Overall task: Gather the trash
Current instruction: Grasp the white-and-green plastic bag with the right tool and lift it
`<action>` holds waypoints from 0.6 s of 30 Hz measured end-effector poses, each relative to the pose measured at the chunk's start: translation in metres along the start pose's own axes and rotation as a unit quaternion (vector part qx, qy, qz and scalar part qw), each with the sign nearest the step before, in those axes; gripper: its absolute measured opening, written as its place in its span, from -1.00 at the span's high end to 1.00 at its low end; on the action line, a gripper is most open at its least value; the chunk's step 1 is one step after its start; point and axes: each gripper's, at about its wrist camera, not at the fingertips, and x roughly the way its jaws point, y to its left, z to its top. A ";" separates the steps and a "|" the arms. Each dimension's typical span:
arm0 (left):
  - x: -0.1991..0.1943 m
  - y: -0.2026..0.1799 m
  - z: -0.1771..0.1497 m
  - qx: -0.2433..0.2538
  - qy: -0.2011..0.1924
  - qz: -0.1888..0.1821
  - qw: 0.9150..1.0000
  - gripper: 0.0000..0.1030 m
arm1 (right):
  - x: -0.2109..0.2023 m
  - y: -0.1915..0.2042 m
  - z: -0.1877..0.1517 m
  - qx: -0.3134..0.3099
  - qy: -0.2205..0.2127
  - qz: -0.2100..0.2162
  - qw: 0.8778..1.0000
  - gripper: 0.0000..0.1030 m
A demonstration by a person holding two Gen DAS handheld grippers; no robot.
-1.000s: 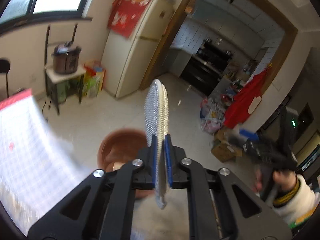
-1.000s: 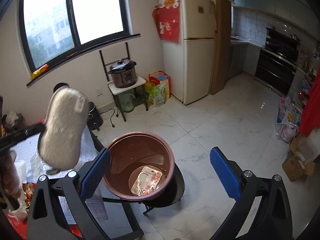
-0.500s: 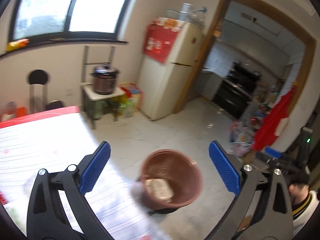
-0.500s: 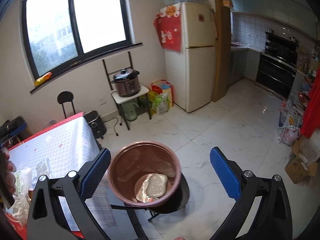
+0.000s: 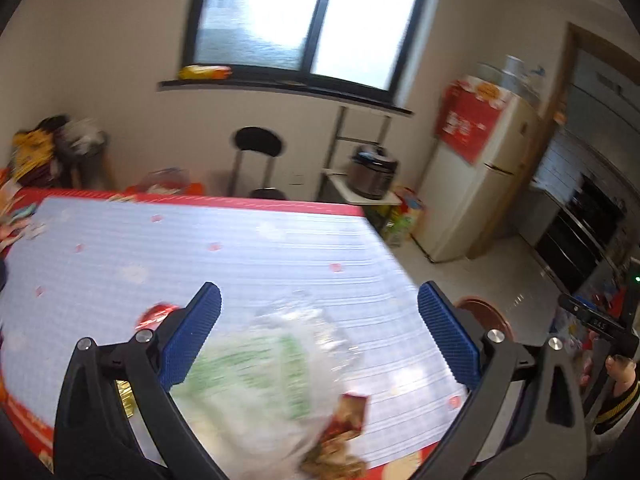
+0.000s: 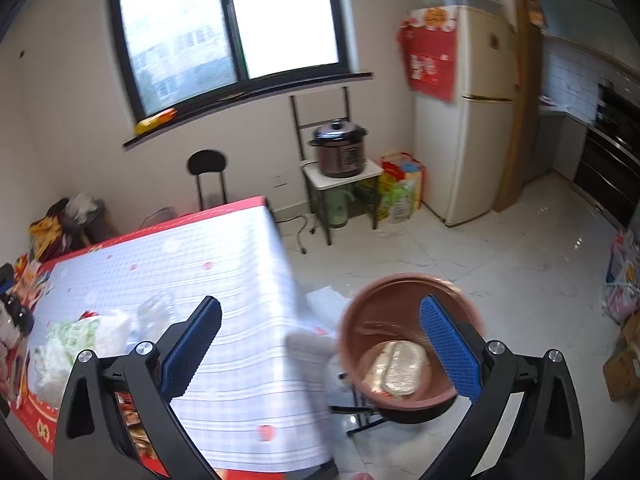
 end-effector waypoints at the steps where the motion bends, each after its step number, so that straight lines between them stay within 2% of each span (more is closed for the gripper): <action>1: -0.010 0.026 -0.004 -0.018 0.003 0.013 1.000 -0.89 | 0.001 0.013 -0.002 -0.002 0.001 0.008 1.000 -0.90; 6: -0.041 0.124 -0.026 -0.061 0.004 0.071 0.996 -0.89 | 0.009 0.088 -0.010 -0.028 0.024 0.037 0.999 -0.90; 9: -0.055 0.174 -0.044 -0.092 0.009 0.093 0.991 -0.89 | 0.015 0.138 -0.018 -0.048 0.042 0.062 0.996 -0.90; 13: -0.064 0.221 -0.065 -0.119 0.023 0.106 0.987 -0.89 | 0.028 0.208 -0.033 -0.090 0.072 0.091 0.989 -0.90; 18: -0.068 0.247 -0.093 -0.118 0.038 0.095 0.988 -0.89 | 0.045 0.299 -0.065 -0.144 0.116 0.133 0.974 -0.90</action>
